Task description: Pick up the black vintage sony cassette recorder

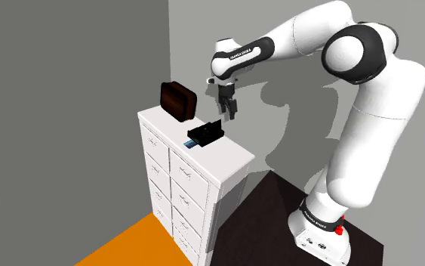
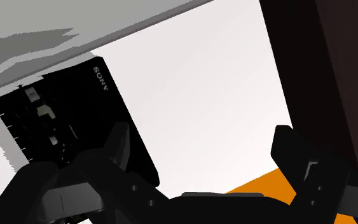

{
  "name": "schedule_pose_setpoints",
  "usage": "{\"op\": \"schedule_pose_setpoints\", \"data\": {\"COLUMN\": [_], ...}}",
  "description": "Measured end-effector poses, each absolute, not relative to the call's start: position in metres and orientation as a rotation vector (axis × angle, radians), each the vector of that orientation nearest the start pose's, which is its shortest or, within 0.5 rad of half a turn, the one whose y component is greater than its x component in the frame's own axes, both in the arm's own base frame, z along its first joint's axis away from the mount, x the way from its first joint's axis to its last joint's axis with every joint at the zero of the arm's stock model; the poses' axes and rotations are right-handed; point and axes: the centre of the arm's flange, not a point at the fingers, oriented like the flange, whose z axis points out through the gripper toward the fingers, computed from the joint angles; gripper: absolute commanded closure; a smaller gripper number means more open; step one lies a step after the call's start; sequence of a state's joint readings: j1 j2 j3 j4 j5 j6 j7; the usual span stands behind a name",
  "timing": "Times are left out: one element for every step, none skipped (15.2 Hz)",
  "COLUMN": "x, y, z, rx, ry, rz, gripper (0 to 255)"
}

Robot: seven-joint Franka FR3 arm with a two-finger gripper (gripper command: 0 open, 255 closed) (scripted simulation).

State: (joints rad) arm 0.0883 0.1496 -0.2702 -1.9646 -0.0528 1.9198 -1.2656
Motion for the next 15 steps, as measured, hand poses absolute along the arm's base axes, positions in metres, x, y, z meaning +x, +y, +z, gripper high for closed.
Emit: {"op": "schedule_pose_setpoints", "data": {"x": [0.566,0.576,0.585,0.595,0.605,0.617,0.627,0.634,0.642,0.646,0.649,0.65,0.651,0.651,0.65], "y": [-0.099,-0.1,-0.097,-0.095,-0.09,-0.086,-0.081,-0.078,-0.074,-0.071,-0.068,-0.067,-0.067,-0.067,-0.066], "z": [0.378,0.371,0.364,0.354,0.346,0.337,0.326,0.317,0.309,0.304,0.298,0.293,0.287,0.282,0.277], "rx": [-2.57,-2.531,-2.49,-2.448,-2.405,-2.361,-2.317,-2.271,-2.229,-2.206,-2.194,-2.188,-2.185,-2.184,-2.183], "ry": [-1.661,-1.71,-1.759,-1.807,-1.854,-1.9,-1.946,-1.99,-2.029,-2.05,-2.06,-2.066,-2.068,-2.069,-2.07], "rz": [0.311,0.314,0.316,0.317,0.319,0.321,0.322,0.325,0.326,0.326,0.326,0.326,0.326,0.326,0.326], "gripper": [0,0,0,0,0,0,0,0,0,0,0,0,0,0,0]}}
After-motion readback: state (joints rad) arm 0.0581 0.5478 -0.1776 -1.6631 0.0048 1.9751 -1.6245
